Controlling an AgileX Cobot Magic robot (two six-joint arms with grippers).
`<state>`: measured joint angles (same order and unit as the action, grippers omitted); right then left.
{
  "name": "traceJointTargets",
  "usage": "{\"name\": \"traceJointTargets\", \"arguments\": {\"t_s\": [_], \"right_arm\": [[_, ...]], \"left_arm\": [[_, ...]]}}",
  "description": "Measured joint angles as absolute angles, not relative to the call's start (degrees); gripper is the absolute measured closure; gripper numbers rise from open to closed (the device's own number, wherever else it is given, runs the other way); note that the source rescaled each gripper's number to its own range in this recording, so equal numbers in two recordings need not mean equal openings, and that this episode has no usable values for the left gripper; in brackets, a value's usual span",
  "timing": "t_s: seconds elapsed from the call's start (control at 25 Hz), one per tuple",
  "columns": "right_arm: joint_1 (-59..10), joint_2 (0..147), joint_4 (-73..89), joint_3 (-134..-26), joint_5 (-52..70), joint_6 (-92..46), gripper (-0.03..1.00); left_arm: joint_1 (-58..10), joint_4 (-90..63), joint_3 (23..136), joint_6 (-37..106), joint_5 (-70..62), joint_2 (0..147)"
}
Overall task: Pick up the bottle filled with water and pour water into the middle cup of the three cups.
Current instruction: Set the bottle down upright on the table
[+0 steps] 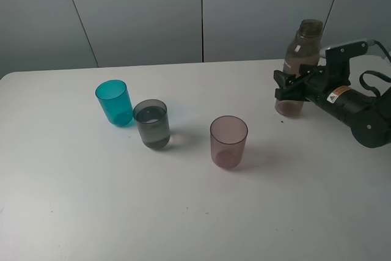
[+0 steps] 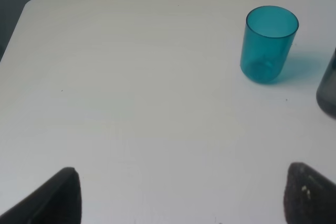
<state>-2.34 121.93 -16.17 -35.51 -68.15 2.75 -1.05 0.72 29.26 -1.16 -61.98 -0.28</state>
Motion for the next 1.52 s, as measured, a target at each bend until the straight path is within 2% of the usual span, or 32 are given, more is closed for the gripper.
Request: {"name": "traceJointTargets", "arguments": {"t_s": [0.56,0.6,0.64,0.72,0.76,0.8,0.84,1.08,1.52], "right_arm": [[-2.3,122.4,-15.9,-35.5,-68.5,2.7,0.96],[-2.3,122.4,-15.9,-35.5,-68.5,2.7,0.89],[-2.3,122.4,-16.1,-35.5,-68.6,2.7,0.72],[-2.3,122.4,-16.8,-35.5,-68.7,2.7,0.31],[-2.3,122.4,-16.9,-35.5,-68.7,2.7,0.16],[-2.3,122.4,-17.2,-35.5,-68.7,2.7,0.05],[-2.3,122.4,-17.2,-35.4,-68.7,2.7,0.01],[-2.3,120.6,-15.7,-30.6,-68.8,1.9,-0.03],[-2.3,106.6,-9.4,-15.3,-69.1,1.3,-0.03]], "left_arm": [[-1.1,0.7,29.3,-1.3,-62.0,-0.3],[-1.1,0.7,29.3,-1.3,-62.0,-0.3],[-1.1,0.7,29.3,-1.3,-62.0,-0.3],[-1.1,0.7,29.3,-1.3,-62.0,-0.3],[-1.1,0.7,29.3,-1.3,-62.0,-0.3],[-1.1,0.7,29.3,-1.3,-62.0,-0.3],[-1.1,0.7,29.3,-1.3,-62.0,-0.3],[-1.1,0.7,29.3,-1.2,-62.0,-0.3],[-1.1,0.7,29.3,-1.2,-62.0,-0.3]]}}
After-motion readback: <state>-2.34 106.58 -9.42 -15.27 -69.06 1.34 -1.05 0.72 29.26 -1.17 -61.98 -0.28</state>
